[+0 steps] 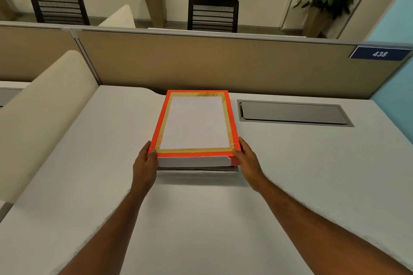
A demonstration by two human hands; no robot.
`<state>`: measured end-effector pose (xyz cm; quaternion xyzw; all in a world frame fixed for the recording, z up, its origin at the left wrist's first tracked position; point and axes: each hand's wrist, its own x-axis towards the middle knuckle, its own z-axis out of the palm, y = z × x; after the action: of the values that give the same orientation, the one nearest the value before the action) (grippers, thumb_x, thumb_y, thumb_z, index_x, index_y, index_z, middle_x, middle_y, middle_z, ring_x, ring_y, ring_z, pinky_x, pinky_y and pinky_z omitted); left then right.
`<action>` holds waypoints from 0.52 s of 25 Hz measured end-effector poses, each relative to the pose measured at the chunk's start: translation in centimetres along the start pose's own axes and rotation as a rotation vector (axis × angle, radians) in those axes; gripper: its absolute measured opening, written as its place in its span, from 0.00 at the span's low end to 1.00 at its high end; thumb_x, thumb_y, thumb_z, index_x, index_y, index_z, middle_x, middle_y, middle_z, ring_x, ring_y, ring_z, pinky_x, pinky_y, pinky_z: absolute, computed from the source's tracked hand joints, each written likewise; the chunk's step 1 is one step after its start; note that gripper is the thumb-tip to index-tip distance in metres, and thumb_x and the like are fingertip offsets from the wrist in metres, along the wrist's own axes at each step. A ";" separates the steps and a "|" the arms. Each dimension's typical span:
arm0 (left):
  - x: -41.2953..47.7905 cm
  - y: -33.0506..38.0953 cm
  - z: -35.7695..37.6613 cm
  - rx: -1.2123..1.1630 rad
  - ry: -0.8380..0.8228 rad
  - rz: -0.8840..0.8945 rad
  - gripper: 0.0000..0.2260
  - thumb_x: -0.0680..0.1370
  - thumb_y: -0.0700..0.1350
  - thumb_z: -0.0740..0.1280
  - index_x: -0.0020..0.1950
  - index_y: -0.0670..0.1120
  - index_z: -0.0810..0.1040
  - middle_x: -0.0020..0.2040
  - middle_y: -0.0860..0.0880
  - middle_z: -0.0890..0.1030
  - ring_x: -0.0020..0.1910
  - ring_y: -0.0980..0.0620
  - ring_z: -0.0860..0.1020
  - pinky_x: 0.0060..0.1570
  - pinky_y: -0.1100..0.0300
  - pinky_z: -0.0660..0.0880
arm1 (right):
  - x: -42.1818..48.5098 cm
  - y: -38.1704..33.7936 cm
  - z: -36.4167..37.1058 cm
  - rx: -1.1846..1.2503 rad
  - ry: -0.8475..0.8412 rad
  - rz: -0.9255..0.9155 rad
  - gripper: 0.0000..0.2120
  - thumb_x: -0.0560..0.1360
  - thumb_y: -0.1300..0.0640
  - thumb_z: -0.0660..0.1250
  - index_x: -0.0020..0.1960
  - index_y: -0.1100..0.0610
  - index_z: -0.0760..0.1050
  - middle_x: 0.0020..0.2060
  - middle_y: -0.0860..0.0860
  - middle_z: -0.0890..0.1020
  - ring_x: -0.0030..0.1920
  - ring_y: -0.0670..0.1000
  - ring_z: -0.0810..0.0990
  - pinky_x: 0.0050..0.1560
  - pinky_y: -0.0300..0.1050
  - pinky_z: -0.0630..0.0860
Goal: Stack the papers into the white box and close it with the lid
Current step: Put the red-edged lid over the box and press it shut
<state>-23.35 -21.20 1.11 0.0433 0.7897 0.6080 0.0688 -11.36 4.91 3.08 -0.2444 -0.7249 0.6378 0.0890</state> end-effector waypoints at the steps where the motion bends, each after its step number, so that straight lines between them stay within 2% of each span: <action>1: -0.4 -0.6 0.0 0.018 -0.023 -0.006 0.19 0.83 0.54 0.55 0.73 0.51 0.69 0.65 0.50 0.77 0.60 0.49 0.77 0.54 0.57 0.77 | -0.1 0.6 -0.1 -0.017 -0.013 0.004 0.20 0.81 0.52 0.59 0.73 0.47 0.65 0.62 0.43 0.77 0.59 0.46 0.79 0.57 0.40 0.79; 4: -1.1 -1.8 0.0 0.060 -0.074 -0.020 0.22 0.83 0.57 0.53 0.75 0.52 0.66 0.68 0.51 0.75 0.61 0.50 0.76 0.61 0.48 0.75 | -0.6 2.3 -0.2 -0.055 -0.042 0.009 0.21 0.80 0.49 0.61 0.73 0.47 0.66 0.64 0.45 0.78 0.63 0.49 0.79 0.62 0.49 0.77; 9: -1.3 -2.6 -0.1 0.081 -0.094 -0.010 0.22 0.83 0.55 0.54 0.76 0.52 0.65 0.69 0.51 0.75 0.63 0.50 0.76 0.63 0.47 0.74 | -0.8 3.4 -0.2 -0.066 -0.040 -0.019 0.23 0.80 0.49 0.62 0.73 0.48 0.66 0.66 0.46 0.77 0.64 0.49 0.78 0.64 0.52 0.77; 11: -1.4 -2.8 0.0 0.082 -0.096 -0.017 0.22 0.83 0.54 0.54 0.77 0.51 0.64 0.70 0.50 0.75 0.64 0.50 0.75 0.64 0.47 0.74 | -0.8 3.8 -0.3 -0.063 -0.042 -0.026 0.23 0.80 0.50 0.62 0.74 0.50 0.66 0.66 0.47 0.77 0.65 0.50 0.78 0.64 0.50 0.77; 13: -1.5 -3.1 0.0 0.078 -0.090 -0.019 0.22 0.83 0.53 0.55 0.77 0.50 0.65 0.70 0.50 0.75 0.64 0.50 0.75 0.62 0.51 0.74 | -0.8 4.3 -0.3 -0.078 -0.025 -0.033 0.22 0.79 0.50 0.62 0.73 0.49 0.67 0.65 0.46 0.77 0.65 0.50 0.77 0.59 0.40 0.78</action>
<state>-21.81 -22.19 -1.77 0.0659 0.8094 0.5734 0.1083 -9.44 5.10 -0.90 -0.2277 -0.7541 0.6106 0.0809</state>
